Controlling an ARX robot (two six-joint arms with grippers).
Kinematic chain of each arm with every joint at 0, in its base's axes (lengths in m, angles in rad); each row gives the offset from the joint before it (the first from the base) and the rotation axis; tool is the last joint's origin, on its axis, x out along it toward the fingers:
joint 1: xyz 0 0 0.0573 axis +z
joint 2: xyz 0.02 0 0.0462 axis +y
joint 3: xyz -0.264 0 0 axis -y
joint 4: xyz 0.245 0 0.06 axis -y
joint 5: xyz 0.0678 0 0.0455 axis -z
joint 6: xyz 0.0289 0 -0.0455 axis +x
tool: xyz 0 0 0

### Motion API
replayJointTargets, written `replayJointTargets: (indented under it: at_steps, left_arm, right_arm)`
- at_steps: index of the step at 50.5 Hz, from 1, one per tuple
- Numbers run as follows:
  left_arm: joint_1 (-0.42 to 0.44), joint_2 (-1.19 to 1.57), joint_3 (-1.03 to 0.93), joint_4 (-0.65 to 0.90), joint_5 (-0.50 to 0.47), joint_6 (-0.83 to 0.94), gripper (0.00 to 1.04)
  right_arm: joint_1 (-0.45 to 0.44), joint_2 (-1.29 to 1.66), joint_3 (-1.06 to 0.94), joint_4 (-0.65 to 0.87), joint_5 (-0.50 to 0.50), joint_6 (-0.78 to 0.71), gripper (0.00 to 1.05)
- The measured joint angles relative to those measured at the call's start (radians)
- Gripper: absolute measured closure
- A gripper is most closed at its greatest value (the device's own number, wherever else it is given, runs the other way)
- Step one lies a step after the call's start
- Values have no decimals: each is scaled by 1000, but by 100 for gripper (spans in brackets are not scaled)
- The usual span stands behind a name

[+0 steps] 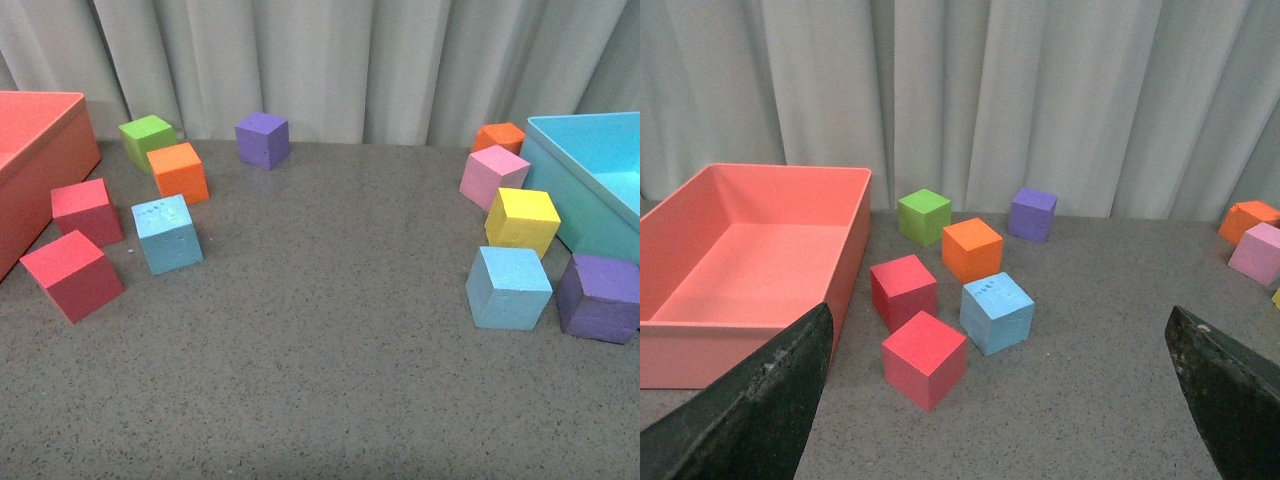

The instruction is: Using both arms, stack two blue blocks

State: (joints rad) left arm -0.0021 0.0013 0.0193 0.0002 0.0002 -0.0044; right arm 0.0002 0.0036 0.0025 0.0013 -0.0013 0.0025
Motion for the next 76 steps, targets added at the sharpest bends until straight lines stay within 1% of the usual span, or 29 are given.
replayJointTargets:
  at_steps: [43,44,46,47,48,49,52,54,58,60,64,76]
  left_arm:
    - [0,0,0,0,0,0,7]
    - [0,0,0,0,0,0,7]
    - [0,0,0,0,0,0,7]
    - [0,0,0,0,-2,0,7]
    - [0,0,0,0,-1,0,7]
    - [0,0,0,0,-2,0,7]
    - [0,0,0,0,-1,0,7]
    - [0,0,0,0,0,0,7]
    - [0,0,0,0,-1,0,7]
    - [0,0,0,0,-1,0,7]
    - [0,0,0,0,-1,0,7]
    - [0,0,0,0,-1,0,7]
  right_arm:
    - [0,0,0,0,1,-1,10]
    - [12,8,2,-8,40,-18,10]
    - [77,68,21,-30,230,-90,10]
    - [115,127,28,-8,332,-128,10]
    - [134,192,32,30,387,-173,10]
    - [138,241,35,63,395,-187,10]
    - [129,432,67,187,372,-210,10]
    - [111,611,118,289,308,-196,10]
    - [89,913,249,369,198,-98,10]
    - [85,1057,316,399,164,-52,10]
    - [89,1278,449,352,136,37,10]
    - [116,1607,709,156,59,139,10]
